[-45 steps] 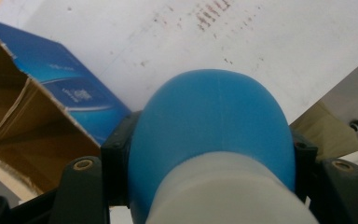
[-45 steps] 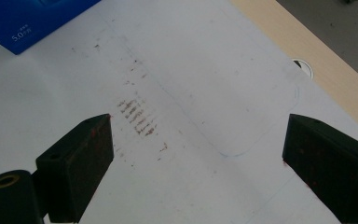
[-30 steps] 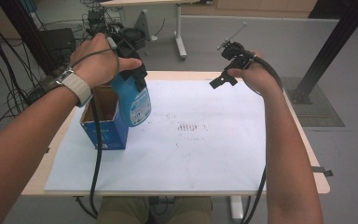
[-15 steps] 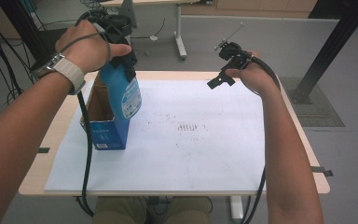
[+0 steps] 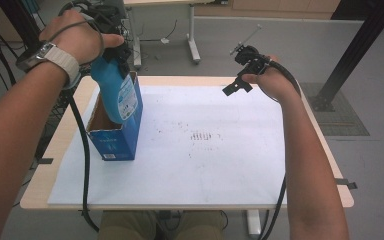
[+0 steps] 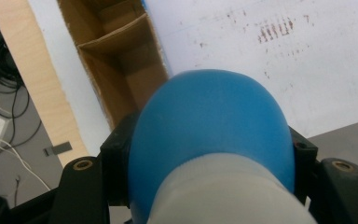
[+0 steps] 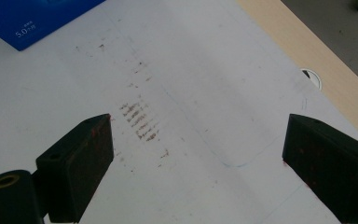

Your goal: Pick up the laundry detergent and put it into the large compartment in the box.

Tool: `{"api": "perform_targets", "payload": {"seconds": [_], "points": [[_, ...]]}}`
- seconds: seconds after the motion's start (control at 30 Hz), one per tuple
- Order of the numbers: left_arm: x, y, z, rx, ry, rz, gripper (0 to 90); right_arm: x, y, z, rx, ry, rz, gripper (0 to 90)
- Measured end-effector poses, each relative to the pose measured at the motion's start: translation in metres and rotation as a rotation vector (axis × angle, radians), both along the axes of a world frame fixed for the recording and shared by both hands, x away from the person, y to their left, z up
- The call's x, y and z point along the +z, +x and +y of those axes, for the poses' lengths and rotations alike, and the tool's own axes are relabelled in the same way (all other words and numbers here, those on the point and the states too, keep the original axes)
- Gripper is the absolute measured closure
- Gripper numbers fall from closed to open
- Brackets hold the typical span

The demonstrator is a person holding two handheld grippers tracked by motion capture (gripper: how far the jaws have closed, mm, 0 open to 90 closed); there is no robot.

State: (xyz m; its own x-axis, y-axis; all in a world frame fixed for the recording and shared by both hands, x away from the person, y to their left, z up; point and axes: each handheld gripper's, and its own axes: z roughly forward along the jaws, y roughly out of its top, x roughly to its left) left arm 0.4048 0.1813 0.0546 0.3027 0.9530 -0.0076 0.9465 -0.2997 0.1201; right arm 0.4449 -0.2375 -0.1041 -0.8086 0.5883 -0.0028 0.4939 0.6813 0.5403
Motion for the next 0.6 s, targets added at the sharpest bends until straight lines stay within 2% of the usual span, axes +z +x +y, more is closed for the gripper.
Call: {"api": "perform_targets", "payload": {"seconds": [0.3, 0.6], "points": [[0.005, 0.001, 0.017, 0.064, -0.027, -0.002, 37.9, -0.002, 0.003, 0.002, 0.012, -0.002, 0.002, 8.5], [0.006, 0.006, 0.029, 0.121, -0.016, -0.008, 37.9, -0.003, 0.004, 0.002, 0.016, -0.006, 0.007, 8.5]]}}
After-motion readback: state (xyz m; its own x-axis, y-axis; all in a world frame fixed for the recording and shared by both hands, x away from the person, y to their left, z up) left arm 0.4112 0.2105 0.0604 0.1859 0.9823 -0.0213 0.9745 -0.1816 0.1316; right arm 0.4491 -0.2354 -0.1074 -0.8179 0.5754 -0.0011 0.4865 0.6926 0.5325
